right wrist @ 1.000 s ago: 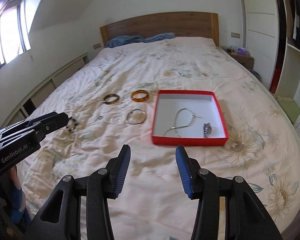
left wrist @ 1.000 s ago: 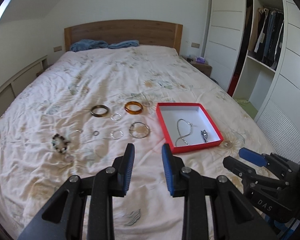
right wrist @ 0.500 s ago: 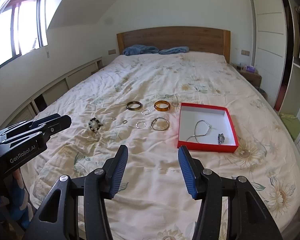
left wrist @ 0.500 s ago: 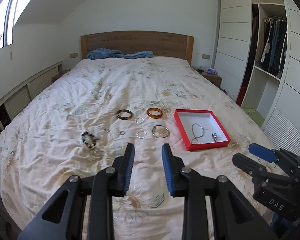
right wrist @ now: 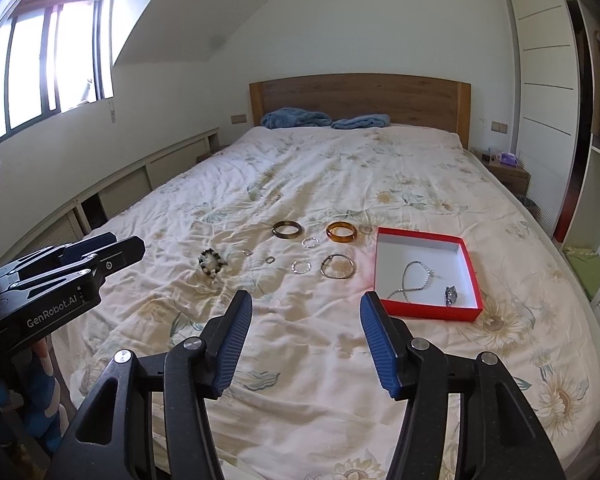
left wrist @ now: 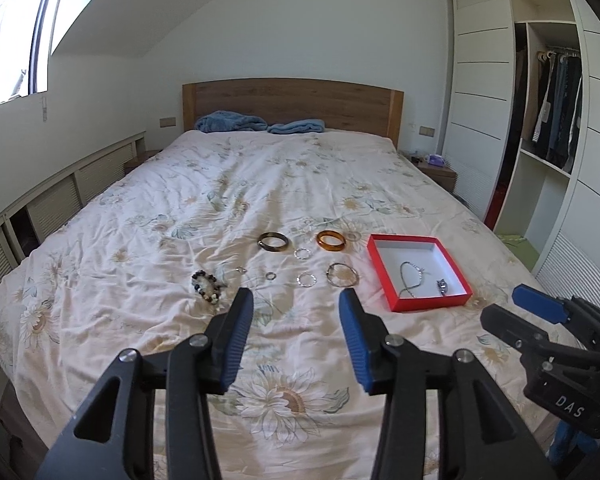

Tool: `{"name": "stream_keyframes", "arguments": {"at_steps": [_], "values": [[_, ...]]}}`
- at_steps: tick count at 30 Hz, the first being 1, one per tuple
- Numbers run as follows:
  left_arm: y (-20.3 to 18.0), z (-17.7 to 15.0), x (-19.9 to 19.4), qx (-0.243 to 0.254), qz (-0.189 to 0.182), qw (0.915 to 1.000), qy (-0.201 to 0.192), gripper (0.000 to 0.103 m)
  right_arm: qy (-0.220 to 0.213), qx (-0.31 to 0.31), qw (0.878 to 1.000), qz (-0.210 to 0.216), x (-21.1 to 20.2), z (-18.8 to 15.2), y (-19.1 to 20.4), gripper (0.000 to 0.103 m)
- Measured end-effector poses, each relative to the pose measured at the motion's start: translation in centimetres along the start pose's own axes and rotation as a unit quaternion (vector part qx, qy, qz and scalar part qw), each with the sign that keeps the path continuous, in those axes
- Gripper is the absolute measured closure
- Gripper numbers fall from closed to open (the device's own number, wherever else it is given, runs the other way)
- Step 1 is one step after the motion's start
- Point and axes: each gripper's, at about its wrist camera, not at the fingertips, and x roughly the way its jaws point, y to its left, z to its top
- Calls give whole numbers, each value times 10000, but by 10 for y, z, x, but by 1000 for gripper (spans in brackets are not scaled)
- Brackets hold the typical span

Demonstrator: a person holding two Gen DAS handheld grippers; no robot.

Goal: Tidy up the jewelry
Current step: 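Withdraw both tools from the box back toward the remaining jewelry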

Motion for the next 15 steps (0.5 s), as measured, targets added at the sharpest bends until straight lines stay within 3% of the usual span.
{"name": "stream_keyframes", "arguments": {"at_steps": [2, 8, 15], "values": [[5, -1, 4, -39, 48, 10000, 40, 54, 19, 10, 10000, 18, 3, 0, -2, 46], [31, -9, 35, -276, 104, 9985, 463, 53, 147, 133, 9998, 49, 26, -1, -9, 46], [63, -19, 75, -563, 367, 9955, 669, 53, 430, 200, 9987, 201, 73, -6, -15, 46]]}}
